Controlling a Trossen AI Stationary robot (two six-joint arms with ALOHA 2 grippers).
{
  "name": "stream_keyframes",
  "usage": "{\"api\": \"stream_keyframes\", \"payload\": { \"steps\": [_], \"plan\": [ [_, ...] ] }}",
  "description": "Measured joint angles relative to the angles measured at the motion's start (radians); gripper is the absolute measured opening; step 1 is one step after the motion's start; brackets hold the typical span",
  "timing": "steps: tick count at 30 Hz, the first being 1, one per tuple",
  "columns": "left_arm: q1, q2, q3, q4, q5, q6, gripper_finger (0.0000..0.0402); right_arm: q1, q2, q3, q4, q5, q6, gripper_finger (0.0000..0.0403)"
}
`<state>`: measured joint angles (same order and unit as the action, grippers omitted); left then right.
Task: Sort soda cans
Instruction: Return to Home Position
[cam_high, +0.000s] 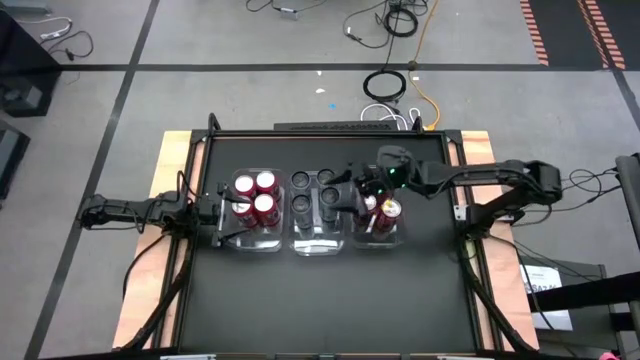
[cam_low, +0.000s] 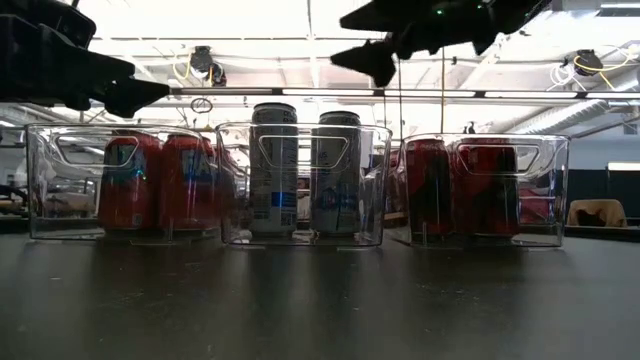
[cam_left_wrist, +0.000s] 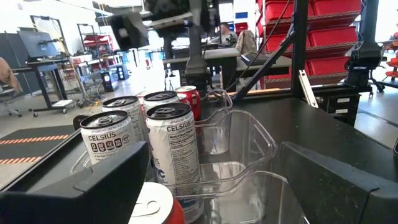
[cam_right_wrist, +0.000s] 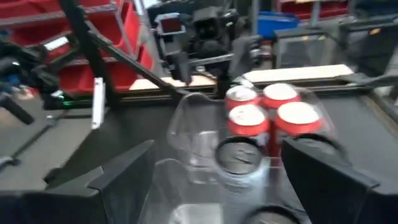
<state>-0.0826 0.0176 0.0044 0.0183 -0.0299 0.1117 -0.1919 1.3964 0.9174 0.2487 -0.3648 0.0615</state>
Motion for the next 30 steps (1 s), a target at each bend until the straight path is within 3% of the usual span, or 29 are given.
{"api": "stream_keyframes", "payload": {
  "steps": [4, 9, 15, 23, 26, 30],
  "plan": [
    [0.000, 0.000, 0.000, 0.000, 0.000, 0.000, 0.0371, -0.046, -0.133, -0.099, 0.060, 0.007, -0.018, 0.0338],
    [0.000, 0.000, 0.000, 0.001, 0.000, 0.000, 0.0371, -0.079, -0.366, -0.397, 0.258, 0.134, 0.095, 0.0338],
    [0.000, 0.000, 0.000, 0.001, 0.000, 0.000, 0.0371, -0.031, -0.551, -0.654, 0.445, 0.131, 0.199, 0.0338],
    [0.000, 0.000, 0.000, 0.001, 0.000, 0.000, 0.0371, 0.042, -0.714, -0.831, 0.443, 0.133, 0.251, 0.0338],
    [0.000, 0.000, 0.000, 0.001, 0.000, 0.000, 0.0371, 0.043, -0.789, -0.894, 0.445, 0.184, 0.283, 0.0338],
    [0.000, 0.000, 0.000, 0.001, 0.000, 0.000, 0.0371, 0.043, -0.890, -0.903, 0.341, 0.207, 0.291, 0.0338]
  ]
}}
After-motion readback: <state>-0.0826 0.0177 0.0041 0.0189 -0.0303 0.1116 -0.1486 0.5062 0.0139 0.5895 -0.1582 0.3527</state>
